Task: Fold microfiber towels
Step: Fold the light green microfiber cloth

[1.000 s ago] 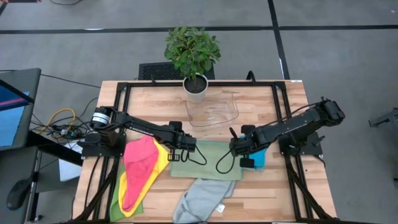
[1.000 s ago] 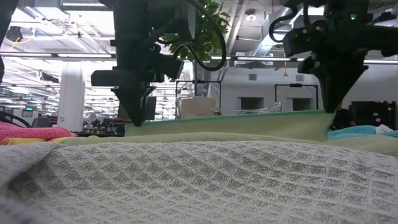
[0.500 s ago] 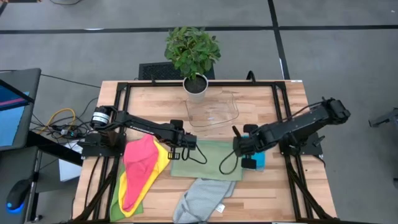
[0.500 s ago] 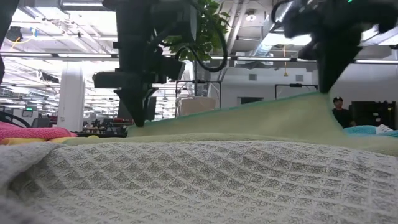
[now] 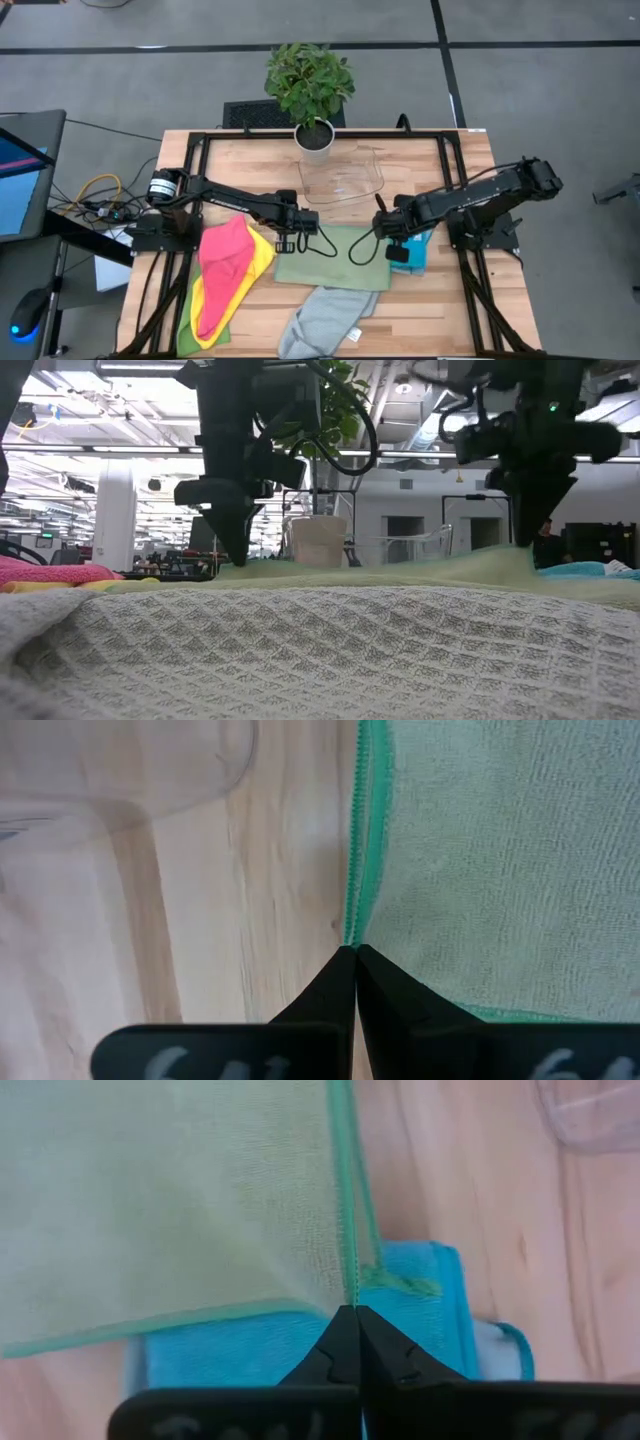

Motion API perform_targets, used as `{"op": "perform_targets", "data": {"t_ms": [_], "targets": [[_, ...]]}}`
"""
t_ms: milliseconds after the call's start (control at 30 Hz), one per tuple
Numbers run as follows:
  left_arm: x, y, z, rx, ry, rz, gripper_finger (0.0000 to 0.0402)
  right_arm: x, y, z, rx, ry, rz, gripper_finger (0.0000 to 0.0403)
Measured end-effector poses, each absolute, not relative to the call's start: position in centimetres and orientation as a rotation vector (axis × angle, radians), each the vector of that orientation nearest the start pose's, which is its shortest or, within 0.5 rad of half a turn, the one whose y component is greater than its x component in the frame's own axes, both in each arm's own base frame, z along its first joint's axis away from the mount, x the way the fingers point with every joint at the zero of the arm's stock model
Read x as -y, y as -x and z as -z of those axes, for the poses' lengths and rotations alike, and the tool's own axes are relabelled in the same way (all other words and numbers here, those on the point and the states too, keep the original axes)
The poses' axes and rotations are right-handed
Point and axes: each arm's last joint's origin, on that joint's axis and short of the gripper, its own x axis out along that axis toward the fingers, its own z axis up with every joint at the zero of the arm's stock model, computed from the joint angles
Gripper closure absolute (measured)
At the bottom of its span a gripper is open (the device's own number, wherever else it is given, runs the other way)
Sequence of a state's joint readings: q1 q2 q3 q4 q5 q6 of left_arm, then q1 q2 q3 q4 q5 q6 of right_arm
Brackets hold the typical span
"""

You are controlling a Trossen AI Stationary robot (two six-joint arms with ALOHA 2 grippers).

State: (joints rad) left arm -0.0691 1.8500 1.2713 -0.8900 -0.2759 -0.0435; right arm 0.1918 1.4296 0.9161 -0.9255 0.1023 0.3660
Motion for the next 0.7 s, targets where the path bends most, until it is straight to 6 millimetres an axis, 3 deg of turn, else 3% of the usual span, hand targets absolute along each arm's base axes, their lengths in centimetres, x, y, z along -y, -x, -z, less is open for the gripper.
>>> {"op": "perform_targets", "data": {"t_ms": [367, 500, 700], "targets": [[1.5, -33.9, -17.8, -1.449, -0.179, -0.221, 0.0391, -3.2, -23.9, -19.8, -1.367, -0.13, 0.218, 0.0345], [1.5, -33.8, -17.8, -1.461, -0.169, -0.223, 0.0356, -2.8, -24.0, -19.8, -1.362, -0.138, 0.252, 0.0328], [1.6, -33.8, -17.8, -1.462, -0.121, -0.207, 0.0271, -2.6, -24.0, -19.8, -1.354, -0.159, 0.273, 0.0286]]}}
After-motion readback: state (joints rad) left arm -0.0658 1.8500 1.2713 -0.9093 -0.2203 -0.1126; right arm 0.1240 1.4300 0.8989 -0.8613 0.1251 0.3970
